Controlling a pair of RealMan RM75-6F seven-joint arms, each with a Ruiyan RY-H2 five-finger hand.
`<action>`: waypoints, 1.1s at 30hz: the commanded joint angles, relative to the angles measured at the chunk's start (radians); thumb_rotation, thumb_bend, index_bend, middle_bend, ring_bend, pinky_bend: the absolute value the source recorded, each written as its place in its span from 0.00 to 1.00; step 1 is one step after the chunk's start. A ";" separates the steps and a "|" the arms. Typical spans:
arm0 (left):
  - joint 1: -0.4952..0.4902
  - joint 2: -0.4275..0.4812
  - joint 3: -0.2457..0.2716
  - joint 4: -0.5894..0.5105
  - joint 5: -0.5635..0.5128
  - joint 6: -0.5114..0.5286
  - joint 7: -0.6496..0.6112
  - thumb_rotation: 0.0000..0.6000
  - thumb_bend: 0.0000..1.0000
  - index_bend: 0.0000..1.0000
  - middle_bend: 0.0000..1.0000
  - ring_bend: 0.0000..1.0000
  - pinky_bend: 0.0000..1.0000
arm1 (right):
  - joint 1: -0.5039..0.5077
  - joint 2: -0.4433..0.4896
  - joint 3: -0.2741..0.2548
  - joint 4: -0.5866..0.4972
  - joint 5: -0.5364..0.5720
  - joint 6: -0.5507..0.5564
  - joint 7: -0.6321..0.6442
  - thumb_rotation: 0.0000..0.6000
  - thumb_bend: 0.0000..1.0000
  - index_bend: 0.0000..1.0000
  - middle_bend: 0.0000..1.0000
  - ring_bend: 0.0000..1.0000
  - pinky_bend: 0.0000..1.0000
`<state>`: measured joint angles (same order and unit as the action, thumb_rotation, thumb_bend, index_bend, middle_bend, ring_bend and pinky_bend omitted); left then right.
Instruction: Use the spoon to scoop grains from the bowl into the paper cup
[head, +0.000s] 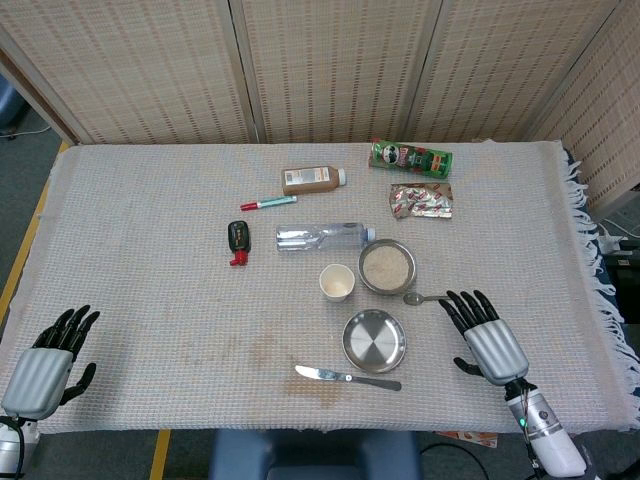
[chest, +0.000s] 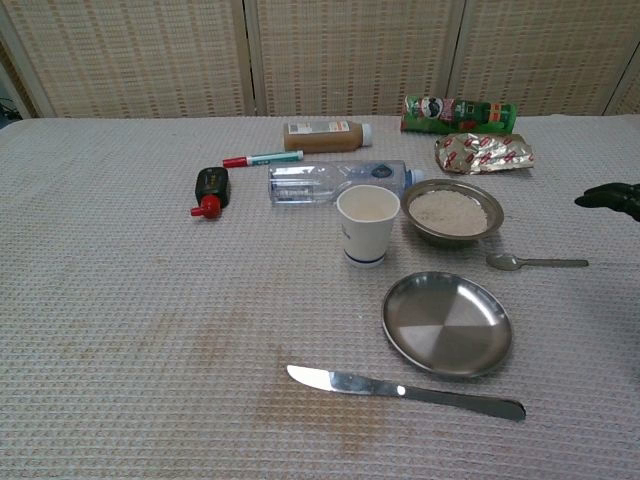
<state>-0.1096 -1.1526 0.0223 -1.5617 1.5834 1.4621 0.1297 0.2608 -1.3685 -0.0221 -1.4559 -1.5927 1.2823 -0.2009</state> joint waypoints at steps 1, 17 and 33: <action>0.002 -0.003 -0.001 0.002 0.005 0.009 0.001 1.00 0.42 0.00 0.00 0.00 0.22 | 0.001 0.000 -0.001 0.000 0.000 -0.001 -0.002 1.00 0.08 0.00 0.00 0.00 0.00; -0.015 -0.013 -0.007 0.023 0.013 -0.007 -0.007 1.00 0.42 0.00 0.00 0.00 0.22 | 0.096 -0.164 0.152 0.079 0.223 -0.125 -0.245 1.00 0.15 0.28 0.20 0.00 0.00; -0.014 -0.014 -0.005 0.021 -0.001 -0.015 0.001 1.00 0.42 0.00 0.00 0.00 0.22 | 0.166 -0.342 0.215 0.334 0.355 -0.158 -0.294 1.00 0.23 0.50 0.36 0.09 0.00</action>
<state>-0.1233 -1.1664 0.0171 -1.5412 1.5823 1.4475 0.1311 0.4213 -1.7015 0.1872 -1.1352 -1.2454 1.1262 -0.4948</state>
